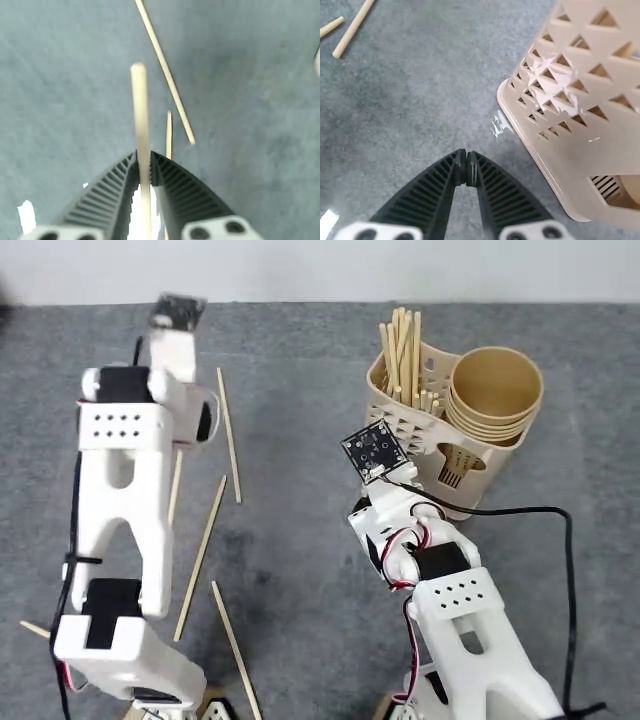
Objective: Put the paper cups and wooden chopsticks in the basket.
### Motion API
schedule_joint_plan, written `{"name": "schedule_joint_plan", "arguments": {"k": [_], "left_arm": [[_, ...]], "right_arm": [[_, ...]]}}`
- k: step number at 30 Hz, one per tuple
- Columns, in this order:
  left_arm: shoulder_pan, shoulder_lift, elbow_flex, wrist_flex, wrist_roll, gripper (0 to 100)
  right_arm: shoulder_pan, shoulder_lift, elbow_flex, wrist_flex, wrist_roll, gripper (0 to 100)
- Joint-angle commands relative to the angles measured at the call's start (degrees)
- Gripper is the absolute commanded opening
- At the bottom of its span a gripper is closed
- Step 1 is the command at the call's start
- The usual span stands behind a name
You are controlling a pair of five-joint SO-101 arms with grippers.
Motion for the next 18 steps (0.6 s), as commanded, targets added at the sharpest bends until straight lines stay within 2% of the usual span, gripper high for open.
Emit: {"name": "schedule_joint_plan", "arguments": {"k": [1,8,13,18], "left_arm": [[2.5,-3.8,-10.0,0.4,0.7,1],[13.6,-3.8,-25.2,-5.7,0.7,1],[19.5,-3.8,-29.8,-18.9,0.7,1],[22.2,-3.7,-29.6,-33.0,0.8,1]], "right_arm": [[-0.1,-1.9,-0.2,-0.4,0.4,1.1],[-0.5,-1.9,0.4,1.6,0.8,1.4],[-0.5,-1.9,0.7,3.2,6.2,1.1],[-0.5,-1.5,0.7,3.3,7.0,1.0]]}}
